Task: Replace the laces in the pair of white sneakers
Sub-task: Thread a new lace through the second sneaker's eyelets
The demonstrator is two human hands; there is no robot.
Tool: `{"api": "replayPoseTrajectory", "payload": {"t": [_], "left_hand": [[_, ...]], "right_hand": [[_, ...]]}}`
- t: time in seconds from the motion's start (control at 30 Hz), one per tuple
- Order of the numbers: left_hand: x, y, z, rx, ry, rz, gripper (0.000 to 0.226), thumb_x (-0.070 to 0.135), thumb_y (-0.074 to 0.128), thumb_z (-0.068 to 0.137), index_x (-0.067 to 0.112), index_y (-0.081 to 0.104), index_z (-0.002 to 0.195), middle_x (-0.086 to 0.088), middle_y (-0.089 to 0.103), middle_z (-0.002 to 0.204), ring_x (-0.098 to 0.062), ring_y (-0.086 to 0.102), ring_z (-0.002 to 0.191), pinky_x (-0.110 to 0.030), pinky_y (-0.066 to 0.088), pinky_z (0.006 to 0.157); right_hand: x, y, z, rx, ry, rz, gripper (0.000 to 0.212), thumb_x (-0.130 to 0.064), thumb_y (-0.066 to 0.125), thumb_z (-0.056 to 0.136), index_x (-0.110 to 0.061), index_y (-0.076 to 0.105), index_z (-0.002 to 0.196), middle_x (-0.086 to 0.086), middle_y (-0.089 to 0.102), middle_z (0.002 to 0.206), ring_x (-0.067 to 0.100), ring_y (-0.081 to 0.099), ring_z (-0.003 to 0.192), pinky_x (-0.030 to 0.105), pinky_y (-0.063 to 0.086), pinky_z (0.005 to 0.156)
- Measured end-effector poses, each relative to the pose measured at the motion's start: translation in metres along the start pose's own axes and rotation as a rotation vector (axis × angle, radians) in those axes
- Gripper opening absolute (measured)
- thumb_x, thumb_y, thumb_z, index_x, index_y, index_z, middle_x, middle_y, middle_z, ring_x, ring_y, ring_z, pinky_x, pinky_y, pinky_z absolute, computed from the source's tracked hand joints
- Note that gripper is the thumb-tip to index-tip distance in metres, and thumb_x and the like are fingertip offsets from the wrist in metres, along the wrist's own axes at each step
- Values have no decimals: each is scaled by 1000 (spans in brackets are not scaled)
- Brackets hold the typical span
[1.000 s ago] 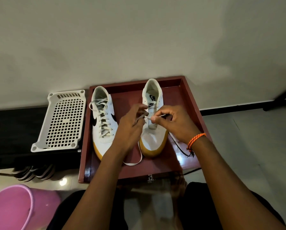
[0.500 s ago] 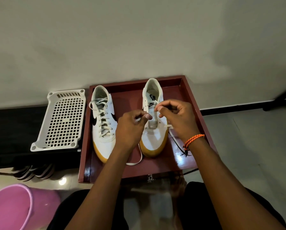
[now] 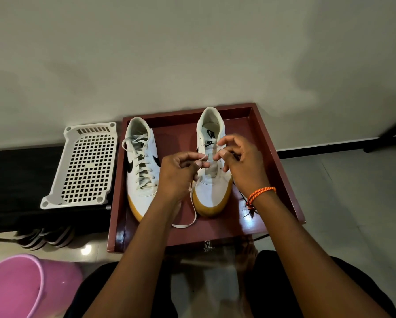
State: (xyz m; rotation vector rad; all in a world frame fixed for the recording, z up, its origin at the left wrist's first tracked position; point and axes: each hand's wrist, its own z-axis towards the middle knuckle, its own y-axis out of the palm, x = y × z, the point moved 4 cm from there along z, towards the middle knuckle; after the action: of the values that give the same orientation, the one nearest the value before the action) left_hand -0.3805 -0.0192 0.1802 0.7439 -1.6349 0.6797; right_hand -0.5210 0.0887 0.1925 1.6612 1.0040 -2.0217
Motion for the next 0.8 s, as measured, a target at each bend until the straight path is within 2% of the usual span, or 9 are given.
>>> {"api": "replayPoseTrajectory", "payload": {"t": [0.07,0.17,0.23,0.3,0.37,0.5,0.63,0.73,0.8], "left_hand": [[2,0,-1,35,14,16,13,0,69,99,-5,77,108,-21,79,91,2,61,53,-9,46,56],[3,1,-2,65,25,20,12,4,72,99,-4,78,106,-20,79,88,3,58,48,-7,44,56],[2,0,-1,73,34,26,10,6,72,99,0,78,104,-14,80,86,-1,57,49,-13,47,56],[5,0,0,75,52,34,7,7,72,100,3,77,101,-10,81,84,-10,57,50,-20,49,53],[10,3,-2,62,74,13,6,6,71,100,4,75,97,-13,80,86,-13,60,51,-19,48,50],[15,8,-7,43,55,-43,5,5,70,100,0,72,102,-20,80,89,-15,66,52,-15,46,46],[11,10,-9,80,30,-69,9,7,72,99,-2,70,102,-21,79,89,-20,70,57,-15,46,47],[9,10,-10,108,10,-136,9,4,72,98,-3,74,103,-24,79,91,-19,75,66,-16,48,50],[6,9,-9,125,-16,-136,12,8,75,97,0,78,104,-19,80,89,-16,74,68,-21,49,52]], "right_hand": [[-1,1,-1,14,7,10,18,-8,62,99,-18,60,113,-8,79,86,14,64,59,29,55,64],[-2,2,-2,10,0,37,5,-8,66,99,-11,65,103,-6,80,86,17,69,60,33,59,69],[-1,3,-3,23,-10,84,5,-4,67,98,-6,71,97,0,79,82,19,72,62,33,60,68],[-1,3,-3,43,0,150,6,0,68,97,-2,74,96,5,79,80,19,74,64,26,58,66],[0,4,-3,55,17,197,7,-1,70,96,-3,76,97,7,79,83,19,75,70,20,54,63],[4,10,-6,81,114,324,9,-8,77,93,-7,81,100,6,80,94,18,75,85,29,59,67],[7,19,-12,97,199,405,8,-9,78,92,-7,82,99,9,81,94,25,78,87,37,60,70],[7,22,-15,114,229,436,6,-8,79,91,-11,82,96,7,81,91,17,76,83,31,60,68],[8,23,-14,124,233,429,7,-8,80,90,-14,83,92,4,81,89,14,75,82,31,60,69]]}}
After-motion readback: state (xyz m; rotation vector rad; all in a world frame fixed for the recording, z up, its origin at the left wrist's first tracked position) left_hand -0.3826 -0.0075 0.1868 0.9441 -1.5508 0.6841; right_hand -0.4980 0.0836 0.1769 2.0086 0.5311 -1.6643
